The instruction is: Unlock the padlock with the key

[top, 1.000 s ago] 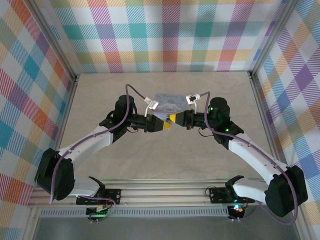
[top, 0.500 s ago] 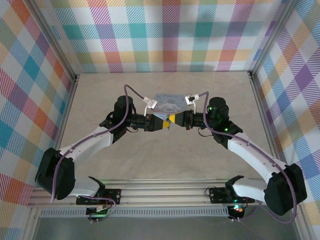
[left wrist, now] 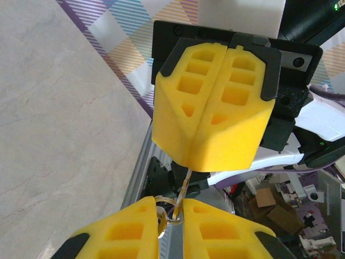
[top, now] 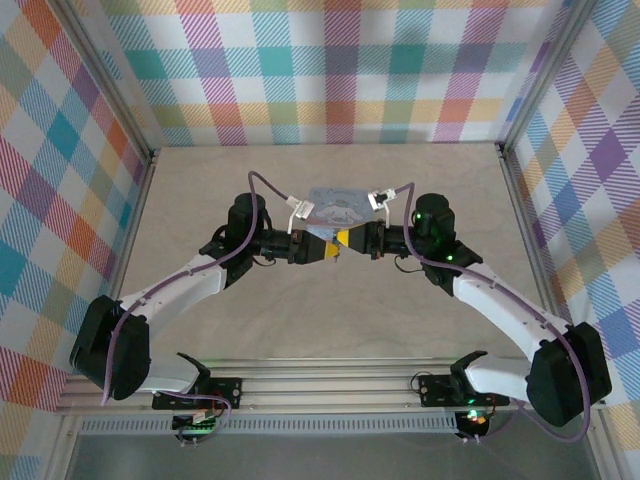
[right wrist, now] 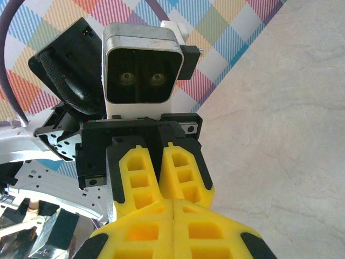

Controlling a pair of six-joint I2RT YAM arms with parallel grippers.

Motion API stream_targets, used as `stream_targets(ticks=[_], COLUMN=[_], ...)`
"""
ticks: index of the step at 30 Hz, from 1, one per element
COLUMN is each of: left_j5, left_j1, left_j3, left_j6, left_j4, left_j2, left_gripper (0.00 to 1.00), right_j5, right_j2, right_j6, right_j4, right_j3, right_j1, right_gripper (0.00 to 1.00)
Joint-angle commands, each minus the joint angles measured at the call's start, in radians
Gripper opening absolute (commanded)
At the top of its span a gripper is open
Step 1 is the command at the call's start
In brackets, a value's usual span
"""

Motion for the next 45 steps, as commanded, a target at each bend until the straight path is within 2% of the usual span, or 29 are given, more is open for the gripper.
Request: stream_targets(ticks=[1,3,7,11,12,14,17,22,25,27,30,36,45], left_j5=[0.006,0.01,0.005,-0.05,-0.065,-0.105,-0.173,-0.318,-0.368,-0.377,-0.403,-0.479,-0.549], left_j1=[0.011,0.012,0.012,0.016,0.018,0.023,0.031,0.045,0.053,0.061,0.069,0.081,0.088], left_j3=[-0.004,-0.006,-0.012,-0.029,-0.038,-0.057,-0.089,-0.13,-0.153,-0.152,-0.154,-0.177,-0.265], left_j6=[-0.005,0.0,0.008,0.047,0.05,0.057,0.075,0.164,0.216,0.253,0.297,0.318,0.305], left_j4=[0.049,0.055,0.059,0.002,-0.001,-0.013,-0.033,-0.153,-0.209,-0.262,-0.312,-0.327,-0.272], left_j2=[-0.036,-0.04,-0.042,-0.036,-0.034,-0.031,-0.042,-0.089,-0.107,-0.111,-0.119,-0.119,-0.145], left_gripper=[0.13,0.0,0.0,0.0,0.0,0.0,0.0,0.0,0.0,0.0,0.0,0.0,0.0], right_j5=[-0.038,-0.039,-0.011,0.058,0.074,0.13,0.279,0.568,0.69,0.807,1.008,1.177,1.238], right_j2=[0.01,0.014,0.016,0.01,0.007,-0.001,-0.017,-0.005,0.078,0.158,0.295,0.565,0.77], right_j6=[0.001,0.002,-0.003,-0.01,-0.014,-0.02,-0.035,-0.025,0.017,0.006,-0.05,-0.065,-0.06], right_j4=[0.028,0.024,0.001,-0.046,-0.058,-0.11,-0.234,-0.405,-0.525,-0.61,-0.668,-0.654,-0.589], right_j3=[0.003,0.002,0.001,0.004,0.005,0.015,0.038,0.055,0.107,0.185,0.308,0.489,0.572], right_j1=[0.002,0.0,0.0,0.0,0.001,0.001,0.0,-0.004,0.001,0.053,0.168,0.248,0.255], right_gripper=[0.0,0.0,0.01,0.38,0.44,0.53,0.57,0.59,0.52,0.52,0.58,0.61,0.57])
